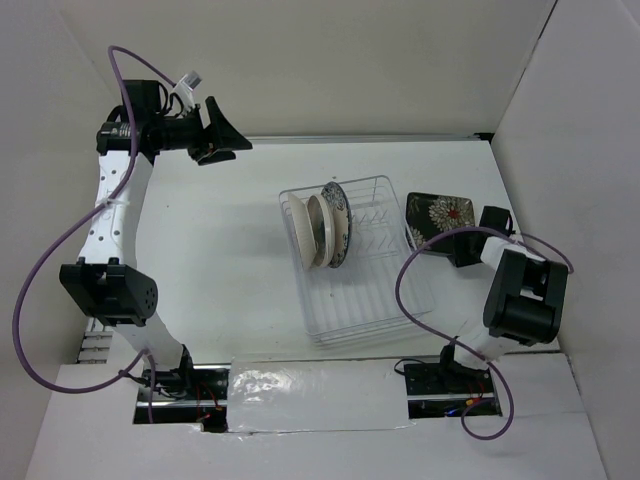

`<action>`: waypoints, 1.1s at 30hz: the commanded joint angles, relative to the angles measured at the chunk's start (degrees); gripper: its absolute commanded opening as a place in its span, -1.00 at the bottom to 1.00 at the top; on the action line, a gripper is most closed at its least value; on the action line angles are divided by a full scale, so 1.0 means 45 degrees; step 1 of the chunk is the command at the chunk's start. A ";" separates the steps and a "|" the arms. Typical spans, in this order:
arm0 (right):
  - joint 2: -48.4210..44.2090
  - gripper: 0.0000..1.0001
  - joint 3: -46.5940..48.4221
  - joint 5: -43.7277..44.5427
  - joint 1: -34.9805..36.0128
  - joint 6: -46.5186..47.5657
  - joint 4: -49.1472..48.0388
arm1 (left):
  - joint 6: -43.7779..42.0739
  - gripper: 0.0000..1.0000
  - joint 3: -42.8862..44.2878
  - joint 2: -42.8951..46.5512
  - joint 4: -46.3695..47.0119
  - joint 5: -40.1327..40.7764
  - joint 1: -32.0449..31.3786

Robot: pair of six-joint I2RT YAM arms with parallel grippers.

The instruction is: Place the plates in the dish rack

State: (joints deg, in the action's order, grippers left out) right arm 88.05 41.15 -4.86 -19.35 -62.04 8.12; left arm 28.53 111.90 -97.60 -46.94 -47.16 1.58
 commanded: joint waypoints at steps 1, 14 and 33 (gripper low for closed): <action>0.0724 0.03 0.0563 -0.0363 -0.0055 -0.0333 -0.0808 | -0.0227 0.69 0.0758 0.0343 -0.0135 -0.0087 0.0058; -0.2455 -1.00 0.0192 0.0921 -0.0250 -0.0159 0.0011 | -0.0014 0.72 0.0953 0.0225 -0.0116 -0.0167 -0.0215; -0.7575 -1.00 0.4171 0.1182 -0.0426 0.2359 0.2512 | -0.2354 0.69 0.2596 -0.0634 0.0019 -0.0997 -0.3691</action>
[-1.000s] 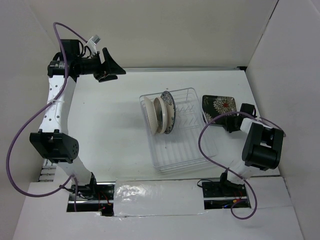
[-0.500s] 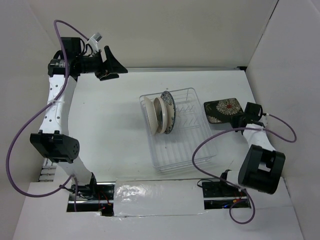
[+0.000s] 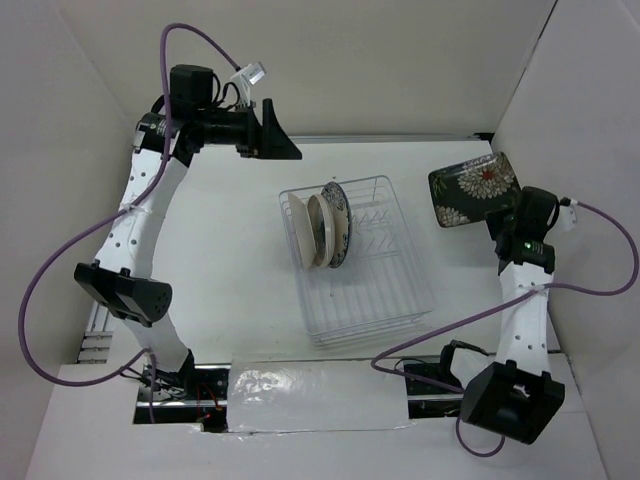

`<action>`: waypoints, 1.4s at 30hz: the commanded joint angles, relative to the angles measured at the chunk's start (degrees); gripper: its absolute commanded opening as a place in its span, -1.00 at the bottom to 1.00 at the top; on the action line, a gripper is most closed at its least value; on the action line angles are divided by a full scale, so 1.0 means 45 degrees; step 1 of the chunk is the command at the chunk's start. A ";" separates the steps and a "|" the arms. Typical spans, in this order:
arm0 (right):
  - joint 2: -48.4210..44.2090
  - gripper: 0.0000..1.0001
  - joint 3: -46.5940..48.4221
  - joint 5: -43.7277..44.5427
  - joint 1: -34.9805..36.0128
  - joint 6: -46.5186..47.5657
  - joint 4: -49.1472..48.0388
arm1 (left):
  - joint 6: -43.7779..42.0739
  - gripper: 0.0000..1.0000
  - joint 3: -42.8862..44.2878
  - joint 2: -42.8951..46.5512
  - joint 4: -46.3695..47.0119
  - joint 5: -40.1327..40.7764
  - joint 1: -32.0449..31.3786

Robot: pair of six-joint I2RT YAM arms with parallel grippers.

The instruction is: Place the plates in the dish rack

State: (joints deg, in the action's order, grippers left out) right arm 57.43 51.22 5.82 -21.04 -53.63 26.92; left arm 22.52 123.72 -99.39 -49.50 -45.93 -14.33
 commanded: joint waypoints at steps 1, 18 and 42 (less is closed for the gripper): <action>-0.0615 -1.00 0.2266 -0.1622 -0.0052 0.0646 -0.1530 | -0.1156 0.69 -0.0071 -0.0275 0.0627 -0.1528 -0.0272; 0.0011 -1.00 0.5961 -0.9846 0.0475 0.2835 -0.0883 | -0.1997 0.73 -0.0071 -0.0783 0.0745 -0.1316 -0.1777; 0.1300 -1.00 0.7368 -1.1939 0.3385 0.5257 0.1304 | -0.1666 0.85 -0.1087 -0.0920 0.3615 -0.4225 -0.1484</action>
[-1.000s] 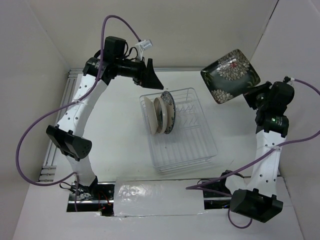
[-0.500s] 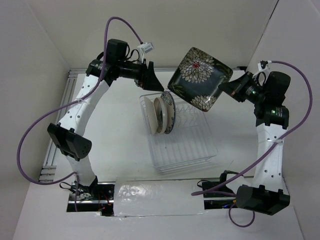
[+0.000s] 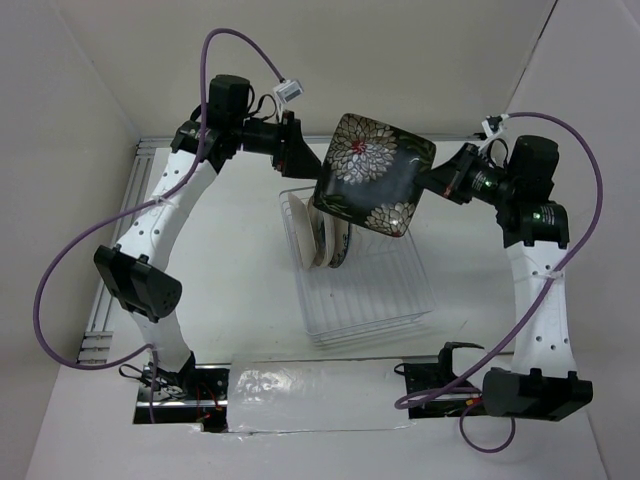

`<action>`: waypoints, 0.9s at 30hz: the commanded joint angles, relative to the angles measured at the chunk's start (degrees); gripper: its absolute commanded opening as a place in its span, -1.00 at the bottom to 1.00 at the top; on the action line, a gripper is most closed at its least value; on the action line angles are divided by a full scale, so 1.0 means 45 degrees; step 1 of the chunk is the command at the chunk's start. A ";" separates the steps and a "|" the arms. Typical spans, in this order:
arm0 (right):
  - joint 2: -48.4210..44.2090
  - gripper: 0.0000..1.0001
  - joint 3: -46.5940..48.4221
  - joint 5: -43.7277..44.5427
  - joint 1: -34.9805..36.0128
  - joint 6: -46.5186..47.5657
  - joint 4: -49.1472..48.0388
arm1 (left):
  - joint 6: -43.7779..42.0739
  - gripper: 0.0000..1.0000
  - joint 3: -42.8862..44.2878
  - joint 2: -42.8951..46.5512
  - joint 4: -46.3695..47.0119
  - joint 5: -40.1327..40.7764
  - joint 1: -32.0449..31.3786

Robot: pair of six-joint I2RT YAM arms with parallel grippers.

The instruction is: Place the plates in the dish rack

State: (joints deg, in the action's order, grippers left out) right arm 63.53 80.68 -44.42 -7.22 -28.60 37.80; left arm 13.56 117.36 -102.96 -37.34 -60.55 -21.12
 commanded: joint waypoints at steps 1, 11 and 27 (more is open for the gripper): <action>-0.0055 -1.00 0.0743 -0.0753 0.0510 -0.0363 -0.1212 | 0.0442 0.84 0.0268 -0.0148 0.0993 -0.1074 0.0007; 0.0257 -1.00 0.0761 -0.0363 0.1409 -0.0871 -0.1994 | 0.0501 0.43 -0.0006 -0.0421 0.0974 -0.1192 -0.0208; 0.0766 -0.84 0.0665 0.0360 0.2211 -0.0558 -0.1759 | 0.3332 -1.00 0.0268 -0.1496 0.1578 -0.3278 0.0572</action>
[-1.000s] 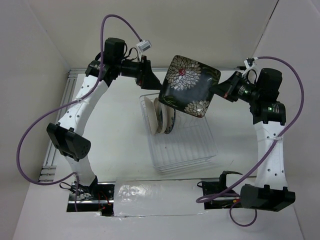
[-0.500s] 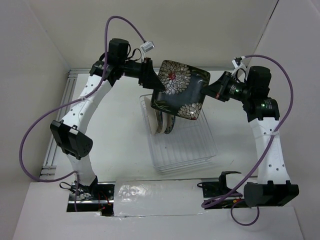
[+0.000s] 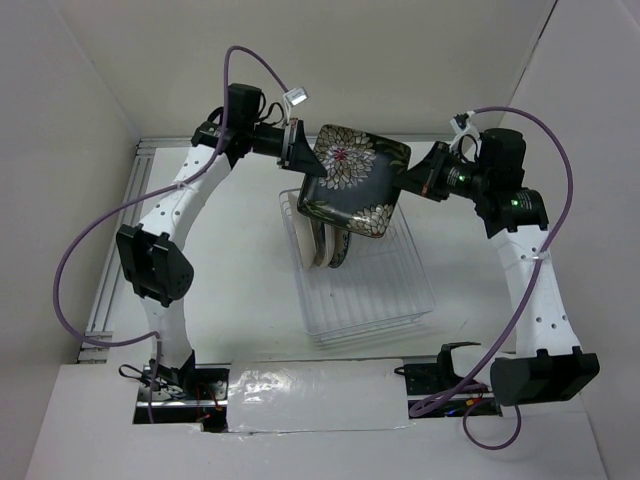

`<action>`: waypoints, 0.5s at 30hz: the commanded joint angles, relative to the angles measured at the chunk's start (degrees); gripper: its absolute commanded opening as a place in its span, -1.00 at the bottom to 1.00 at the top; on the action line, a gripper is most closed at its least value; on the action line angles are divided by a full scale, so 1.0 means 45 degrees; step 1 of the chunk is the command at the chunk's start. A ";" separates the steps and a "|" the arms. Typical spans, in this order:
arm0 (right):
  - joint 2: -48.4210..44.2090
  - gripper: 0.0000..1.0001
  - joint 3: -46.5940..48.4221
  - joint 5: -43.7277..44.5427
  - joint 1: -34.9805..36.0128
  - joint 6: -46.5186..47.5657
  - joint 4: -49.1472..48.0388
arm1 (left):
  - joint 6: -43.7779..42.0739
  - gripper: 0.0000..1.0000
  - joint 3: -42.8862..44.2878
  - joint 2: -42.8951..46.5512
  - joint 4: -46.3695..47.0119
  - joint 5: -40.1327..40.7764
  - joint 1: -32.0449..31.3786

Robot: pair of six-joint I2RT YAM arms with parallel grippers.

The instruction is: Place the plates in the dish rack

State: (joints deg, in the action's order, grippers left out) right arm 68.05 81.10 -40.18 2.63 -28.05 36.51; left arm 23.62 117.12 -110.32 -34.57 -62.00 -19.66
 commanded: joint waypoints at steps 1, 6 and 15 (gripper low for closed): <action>-0.0259 -0.75 0.0475 -0.0582 0.0040 -0.0699 -0.1647 | 0.1274 -1.00 0.0186 0.0199 0.1117 -0.3058 0.0287; -0.0084 -0.15 0.0279 -0.0309 0.0234 -0.0642 -0.1630 | 0.1685 -1.00 -0.0714 0.1019 0.2037 -0.2221 0.0267; 0.0249 0.17 0.0143 0.1330 0.1424 -0.0582 -0.1200 | 0.2134 -1.00 -0.0928 0.1801 0.2173 -0.0502 0.0287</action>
State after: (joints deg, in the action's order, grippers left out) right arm 68.77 81.08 -37.28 6.79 -30.61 33.21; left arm 29.15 112.36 -108.97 -31.22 -61.67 -18.50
